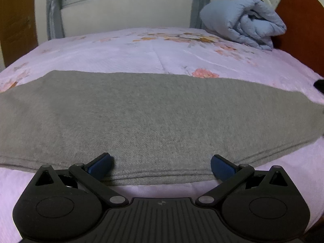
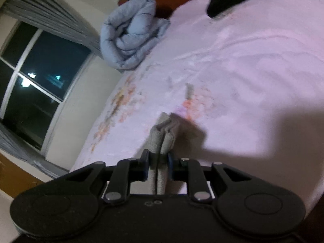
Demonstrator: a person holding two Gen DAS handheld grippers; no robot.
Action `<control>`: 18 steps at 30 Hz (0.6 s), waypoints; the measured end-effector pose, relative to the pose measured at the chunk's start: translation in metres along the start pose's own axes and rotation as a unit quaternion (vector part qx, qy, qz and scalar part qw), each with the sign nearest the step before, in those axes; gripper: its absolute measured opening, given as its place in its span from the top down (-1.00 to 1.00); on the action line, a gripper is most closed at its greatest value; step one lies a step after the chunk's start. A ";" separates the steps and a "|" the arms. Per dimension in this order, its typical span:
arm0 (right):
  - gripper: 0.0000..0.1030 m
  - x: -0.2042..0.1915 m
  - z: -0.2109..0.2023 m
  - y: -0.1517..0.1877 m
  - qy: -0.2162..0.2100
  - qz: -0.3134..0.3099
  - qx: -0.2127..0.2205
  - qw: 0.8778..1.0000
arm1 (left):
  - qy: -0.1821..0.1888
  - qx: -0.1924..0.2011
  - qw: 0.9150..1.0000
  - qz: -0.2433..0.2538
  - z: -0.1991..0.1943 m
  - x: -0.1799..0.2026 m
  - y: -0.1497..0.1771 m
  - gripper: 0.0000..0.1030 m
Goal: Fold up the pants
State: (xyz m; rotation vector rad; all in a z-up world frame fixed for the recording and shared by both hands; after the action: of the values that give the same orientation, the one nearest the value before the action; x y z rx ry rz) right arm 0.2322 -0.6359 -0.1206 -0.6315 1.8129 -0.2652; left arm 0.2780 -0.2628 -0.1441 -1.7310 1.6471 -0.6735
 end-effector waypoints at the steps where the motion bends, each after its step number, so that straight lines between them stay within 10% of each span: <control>1: 0.82 0.002 0.000 0.000 0.002 0.002 0.000 1.000 | -0.006 0.003 1.000 -0.006 -0.003 0.000 -0.002 -1.00; 18: 0.84 -0.036 0.004 0.001 -0.025 -0.051 -0.015 0.998 | 0.009 0.018 1.000 0.008 -0.002 0.003 0.005 -1.00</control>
State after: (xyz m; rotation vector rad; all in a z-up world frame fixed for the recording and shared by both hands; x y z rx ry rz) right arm 0.2434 -0.6148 -0.0936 -0.7473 1.7417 -0.2875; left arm 0.2738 -0.2660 -0.1466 -1.6882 1.6500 -0.7097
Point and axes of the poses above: each gripper's, at about its wrist camera, not at the fingertips, and z roughly the way its jaws point, x to its right, y to its underside, the point moved 9 cm from there along z, roughly the way its jaws point, and after that the axes turned 8 degrees about -y, right-handed, at the moved point
